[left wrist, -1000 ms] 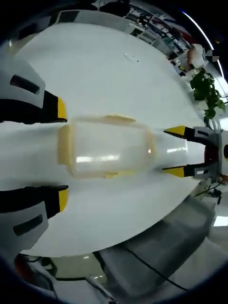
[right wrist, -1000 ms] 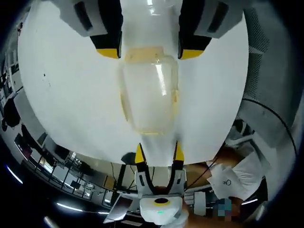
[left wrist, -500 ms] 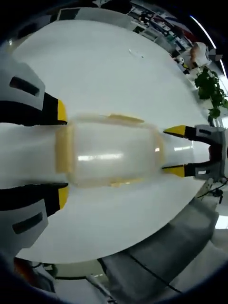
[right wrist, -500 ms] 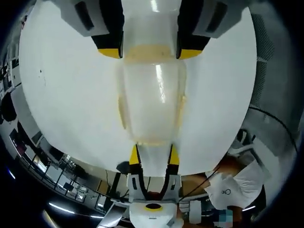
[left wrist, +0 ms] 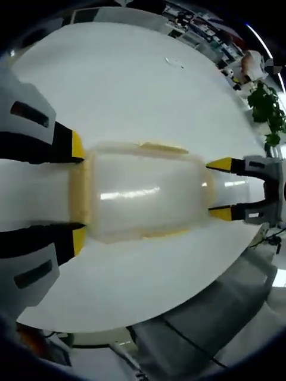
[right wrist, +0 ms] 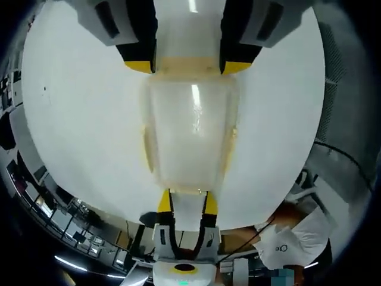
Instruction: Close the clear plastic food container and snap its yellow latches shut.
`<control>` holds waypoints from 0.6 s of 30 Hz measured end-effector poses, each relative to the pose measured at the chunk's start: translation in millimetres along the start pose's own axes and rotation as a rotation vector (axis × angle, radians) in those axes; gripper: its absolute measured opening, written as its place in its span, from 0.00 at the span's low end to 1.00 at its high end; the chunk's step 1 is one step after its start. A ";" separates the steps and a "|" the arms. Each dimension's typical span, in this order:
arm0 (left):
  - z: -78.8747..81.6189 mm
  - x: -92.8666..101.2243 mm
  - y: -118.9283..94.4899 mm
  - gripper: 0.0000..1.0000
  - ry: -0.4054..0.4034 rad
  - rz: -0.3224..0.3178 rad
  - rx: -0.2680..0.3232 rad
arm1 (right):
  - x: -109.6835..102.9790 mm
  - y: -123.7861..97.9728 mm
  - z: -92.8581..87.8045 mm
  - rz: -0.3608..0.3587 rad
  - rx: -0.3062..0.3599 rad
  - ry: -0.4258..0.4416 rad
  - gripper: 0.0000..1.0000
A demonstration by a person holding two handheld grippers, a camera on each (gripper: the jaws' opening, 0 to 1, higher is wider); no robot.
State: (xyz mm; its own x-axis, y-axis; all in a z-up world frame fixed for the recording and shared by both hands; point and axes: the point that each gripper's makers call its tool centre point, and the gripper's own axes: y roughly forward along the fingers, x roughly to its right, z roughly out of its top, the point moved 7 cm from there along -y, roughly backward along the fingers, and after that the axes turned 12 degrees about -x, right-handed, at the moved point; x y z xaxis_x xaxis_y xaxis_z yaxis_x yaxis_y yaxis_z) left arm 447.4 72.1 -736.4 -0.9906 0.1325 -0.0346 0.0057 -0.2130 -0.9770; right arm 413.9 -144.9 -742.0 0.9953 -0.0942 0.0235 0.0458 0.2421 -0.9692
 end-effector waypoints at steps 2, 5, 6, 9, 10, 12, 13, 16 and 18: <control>-0.2 0.8 0.0 0.37 -0.007 -0.007 0.005 | 2.3 -0.4 -0.7 -0.004 0.000 -0.011 0.37; 1.2 0.2 1.5 0.38 -0.018 -0.012 -0.005 | 3.4 0.1 0.0 0.012 -0.007 -0.004 0.37; 2.7 0.2 1.8 0.38 -0.028 -0.014 -0.012 | 3.3 0.2 0.7 0.015 -0.020 -0.008 0.37; 2.3 1.0 1.0 0.38 -0.035 -0.015 -0.014 | 2.9 0.1 1.7 0.015 -0.035 -0.008 0.37; 2.1 2.3 1.2 0.38 -0.026 -0.014 -0.016 | 2.9 0.0 1.5 0.016 -0.040 -0.013 0.37; 3.3 2.7 1.2 0.38 -0.029 -0.012 -0.025 | 3.2 0.0 2.2 0.018 -0.053 -0.017 0.37; 2.8 2.7 1.1 0.37 -0.030 -0.011 -0.025 | 3.1 0.0 2.8 0.017 -0.057 -0.020 0.37; 2.0 3.7 0.9 0.37 -0.029 -0.007 -0.024 | 2.8 -0.3 3.1 0.018 -0.063 -0.020 0.36; 1.2 5.8 0.5 0.36 -0.031 -0.009 -0.020 | 3.4 -0.6 1.0 0.021 -0.043 -0.016 0.36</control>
State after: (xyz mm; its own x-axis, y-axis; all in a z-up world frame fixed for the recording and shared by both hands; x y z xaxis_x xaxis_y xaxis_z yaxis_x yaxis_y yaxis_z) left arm 441.5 71.6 -736.9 -0.9944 0.1041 -0.0197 -0.0007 -0.1923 -0.9813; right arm 417.4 -144.4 -741.1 0.9972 -0.0742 0.0062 0.0212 0.2023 -0.9791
